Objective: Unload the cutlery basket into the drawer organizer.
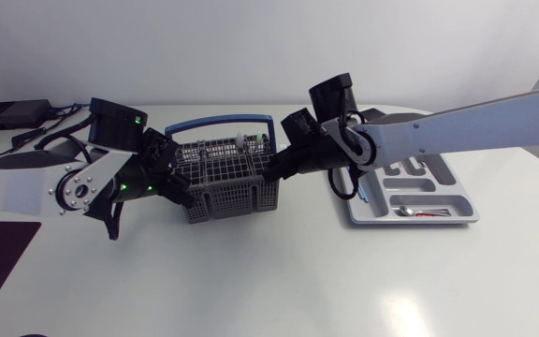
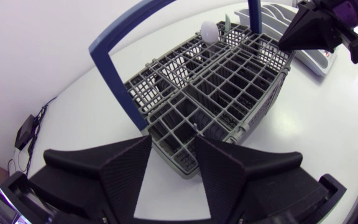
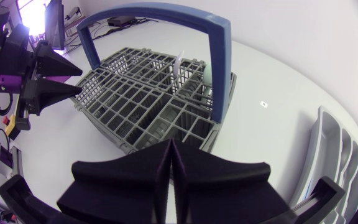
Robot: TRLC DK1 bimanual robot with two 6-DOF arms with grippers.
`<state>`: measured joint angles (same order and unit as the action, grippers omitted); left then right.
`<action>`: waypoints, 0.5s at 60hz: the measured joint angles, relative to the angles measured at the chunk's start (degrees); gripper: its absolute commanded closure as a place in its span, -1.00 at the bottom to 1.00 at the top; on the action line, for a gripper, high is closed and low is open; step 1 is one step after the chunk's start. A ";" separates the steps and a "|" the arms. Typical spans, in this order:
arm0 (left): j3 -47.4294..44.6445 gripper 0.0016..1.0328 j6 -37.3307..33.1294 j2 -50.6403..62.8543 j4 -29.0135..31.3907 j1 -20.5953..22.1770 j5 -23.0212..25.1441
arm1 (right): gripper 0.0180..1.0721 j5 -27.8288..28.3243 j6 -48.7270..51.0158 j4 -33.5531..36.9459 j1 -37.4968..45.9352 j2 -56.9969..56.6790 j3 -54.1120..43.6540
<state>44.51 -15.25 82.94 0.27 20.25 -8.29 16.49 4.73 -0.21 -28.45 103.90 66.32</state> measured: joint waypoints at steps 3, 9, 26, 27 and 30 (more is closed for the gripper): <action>0.00 0.05 0.00 0.00 0.00 0.00 0.02 | 0.89 0.00 0.00 0.07 0.04 -0.07 0.00; 0.00 0.04 0.00 -0.66 0.66 -0.39 0.04 | 0.89 0.26 0.00 0.02 0.59 -1.16 -0.17; -0.09 -0.14 -0.02 -9.49 6.43 -1.62 0.22 | 0.88 2.47 -0.28 -2.51 7.06 -4.11 1.90; -0.24 -0.21 0.00 -9.81 6.54 -1.44 0.24 | 0.84 2.60 -0.28 -2.75 7.30 -3.89 2.32; -0.72 -0.38 -0.02 -10.67 7.21 -0.85 0.24 | 0.62 2.80 -0.46 -3.06 7.67 -2.95 3.78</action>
<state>43.79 -15.27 72.27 7.49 19.40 -8.05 19.29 4.27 -3.27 -20.78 100.95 70.11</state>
